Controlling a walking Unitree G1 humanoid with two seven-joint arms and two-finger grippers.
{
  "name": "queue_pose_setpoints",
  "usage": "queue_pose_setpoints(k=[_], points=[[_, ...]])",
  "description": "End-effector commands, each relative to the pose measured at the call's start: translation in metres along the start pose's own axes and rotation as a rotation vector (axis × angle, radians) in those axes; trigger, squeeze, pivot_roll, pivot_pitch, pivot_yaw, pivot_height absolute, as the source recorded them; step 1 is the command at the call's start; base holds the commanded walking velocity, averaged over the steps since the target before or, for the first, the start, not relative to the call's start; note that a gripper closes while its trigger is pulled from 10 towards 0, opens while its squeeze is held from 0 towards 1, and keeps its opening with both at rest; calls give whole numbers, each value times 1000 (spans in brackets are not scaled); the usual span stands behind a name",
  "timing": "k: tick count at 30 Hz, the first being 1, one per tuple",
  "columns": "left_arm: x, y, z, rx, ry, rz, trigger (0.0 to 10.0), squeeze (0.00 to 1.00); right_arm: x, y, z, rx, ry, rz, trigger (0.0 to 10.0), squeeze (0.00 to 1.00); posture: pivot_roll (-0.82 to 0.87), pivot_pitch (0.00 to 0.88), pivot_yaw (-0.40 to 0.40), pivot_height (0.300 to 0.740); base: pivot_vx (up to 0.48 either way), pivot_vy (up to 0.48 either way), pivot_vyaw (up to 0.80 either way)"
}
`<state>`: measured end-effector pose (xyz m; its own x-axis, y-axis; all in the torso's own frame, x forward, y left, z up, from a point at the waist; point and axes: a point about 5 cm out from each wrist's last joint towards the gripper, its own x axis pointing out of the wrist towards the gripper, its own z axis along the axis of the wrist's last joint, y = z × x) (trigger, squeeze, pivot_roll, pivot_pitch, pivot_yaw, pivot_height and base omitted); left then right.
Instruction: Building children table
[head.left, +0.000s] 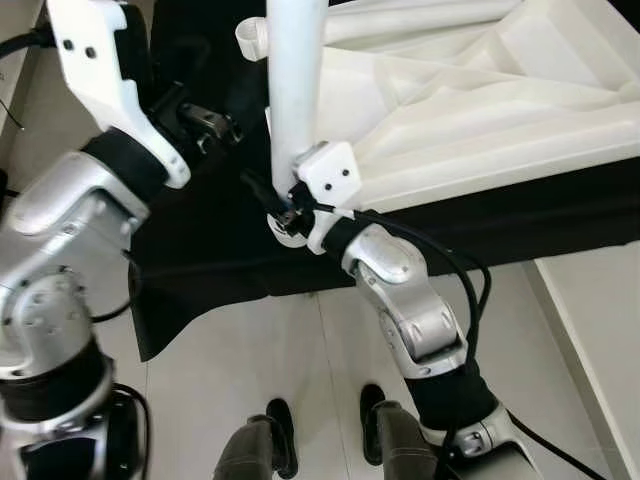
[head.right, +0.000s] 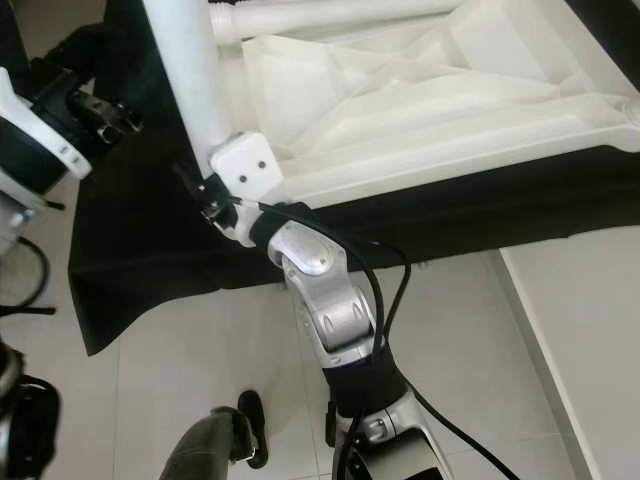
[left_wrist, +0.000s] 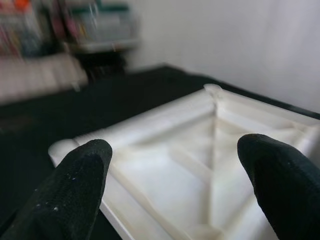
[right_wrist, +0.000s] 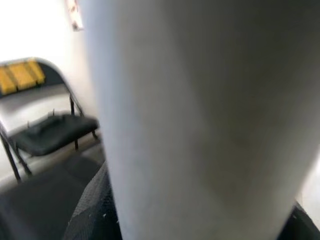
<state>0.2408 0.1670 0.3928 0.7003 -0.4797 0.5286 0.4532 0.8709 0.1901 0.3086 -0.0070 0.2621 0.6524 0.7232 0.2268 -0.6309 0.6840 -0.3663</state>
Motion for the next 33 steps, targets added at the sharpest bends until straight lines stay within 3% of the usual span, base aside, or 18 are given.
queue_pose_setpoints(k=[1,2,3,5,6,10,12,13,15,16,18,19,21,24,26,33], points=[[-14,23,22,80,-88,130,10000,0,2,31,-27,35,129,151,10000,0,71,339,49,740,0,0,0],[-14,23,22,80,-88,130,10000,0,2,31,-27,35,129,151,10000,0,71,339,49,740,0,0,0],[-22,40,30,104,-126,238,10000,0,2,31,-28,26,133,160,10000,0,72,340,48,740,0,0,0],[-22,40,30,104,-126,238,10000,0,2,31,-28,26,133,160,10000,0,72,340,48,740,0,0,0],[-29,53,39,96,-179,320,10000,0,2,32,-29,25,144,168,10000,0,71,340,47,740,0,0,0],[-35,58,49,26,-258,332,10000,0,1,33,-33,22,171,179,10000,0,69,341,47,740,0,0,0],[-35,48,54,-37,-272,213,10000,0,1,32,-36,15,198,181,10000,0,64,339,45,740,0,0,0],[-35,48,54,-37,-272,213,10000,0,1,32,-36,15,198,181,10000,0,64,339,45,740,0,0,0],[-35,32,51,-78,-230,47,10000,0,0,31,-40,11,224,179,10000,0,63,338,44,740,0,0,0],[-35,32,51,-78,-230,47,10000,0,0,31,-40,11,224,179,10000,0,63,338,44,740,0,0,0],[-40,6,40,-97,-135,-180,10000,0,1,28,-43,20,245,167,10000,0,64,336,43,740,0,0,0],[-40,6,40,-97,-135,-180,10000,0,1,28,-43,20,245,167,10000,0,64,336,43,740,0,0,0],[-46,-10,31,-147,-87,-316,10000,0,2,25,-45,44,259,154,10000,0,64,336,43,740,0,0,0],[-48,-16,27,-152,-57,-361,10000,0,2,24,-46,55,267,144,10000,0,64,336,43,740,0,0,0],[-53,-25,18,-144,16,-434,10000,0,3,22,-49,97,292,124,10000,0,62,333,43,740,0,0,0],[-52,-29,15,-129,33,-430,10000,0,5,23,-50,142,302,121,10000,0,58,329,43,740,0,0,0]])
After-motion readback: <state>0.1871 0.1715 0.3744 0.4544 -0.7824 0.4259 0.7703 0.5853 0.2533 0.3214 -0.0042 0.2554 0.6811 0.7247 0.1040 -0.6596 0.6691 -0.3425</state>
